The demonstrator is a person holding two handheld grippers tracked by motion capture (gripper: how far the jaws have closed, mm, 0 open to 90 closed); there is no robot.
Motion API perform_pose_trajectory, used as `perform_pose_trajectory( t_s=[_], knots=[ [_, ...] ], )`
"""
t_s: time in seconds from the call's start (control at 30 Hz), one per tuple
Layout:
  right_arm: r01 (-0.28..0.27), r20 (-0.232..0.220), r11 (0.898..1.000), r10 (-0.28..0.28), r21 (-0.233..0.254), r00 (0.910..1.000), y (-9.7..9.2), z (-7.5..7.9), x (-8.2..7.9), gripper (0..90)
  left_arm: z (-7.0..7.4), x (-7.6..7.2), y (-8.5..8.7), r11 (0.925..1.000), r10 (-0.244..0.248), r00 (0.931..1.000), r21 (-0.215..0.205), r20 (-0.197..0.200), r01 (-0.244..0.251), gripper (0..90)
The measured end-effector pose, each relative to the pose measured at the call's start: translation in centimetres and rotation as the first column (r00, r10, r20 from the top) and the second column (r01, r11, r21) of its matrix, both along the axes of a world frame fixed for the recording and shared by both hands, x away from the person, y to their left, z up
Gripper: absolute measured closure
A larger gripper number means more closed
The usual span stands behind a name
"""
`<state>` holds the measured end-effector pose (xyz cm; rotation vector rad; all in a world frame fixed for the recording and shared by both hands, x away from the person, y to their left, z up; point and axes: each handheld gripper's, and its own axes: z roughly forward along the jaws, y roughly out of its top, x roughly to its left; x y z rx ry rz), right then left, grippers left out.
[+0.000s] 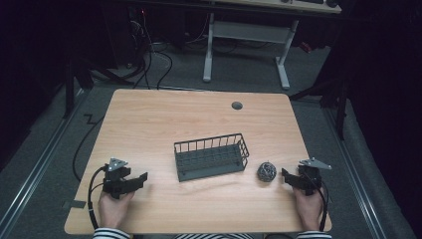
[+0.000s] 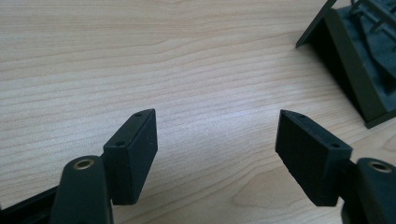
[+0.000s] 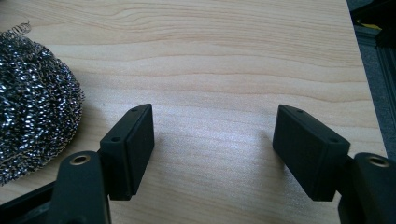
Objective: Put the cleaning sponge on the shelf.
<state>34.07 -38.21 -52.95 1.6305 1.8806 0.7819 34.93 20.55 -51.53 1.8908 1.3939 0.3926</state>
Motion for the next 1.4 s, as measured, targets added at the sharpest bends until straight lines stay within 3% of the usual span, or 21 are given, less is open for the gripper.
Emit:
perform_pose_trajectory(
  t_s=[0.3,0.63,0.97,1.4],
  knots=[
    [0.000,0.000,1.000,0.000,0.000,1.0000,0.0,0.0,0.0,29.8,-1.5,0.1,-0.1,0.9991,0.029,0.9996,0.033,0.003,-0.029,29.9],
    [0.000,0.000,1.000,0.000,0.000,1.0000,0.0,0.0,0.0,29.8,-1.7,0.4,-0.3,0.9972,0.046,0.9982,0.056,0.038,-0.048,29.9],
    [0.000,0.000,1.000,0.000,0.000,1.0000,0.0,0.0,0.0,29.7,-2.1,0.5,-1.1,0.9890,0.055,0.9951,0.132,0.083,-0.066,29.8],
    [-0.011,0.004,1.000,0.011,0.003,0.9999,-0.1,0.0,0.0,29.7,-2.1,0.5,-1.2,0.9875,0.059,0.9946,0.141,0.085,-0.071,29.5]
  ],
)
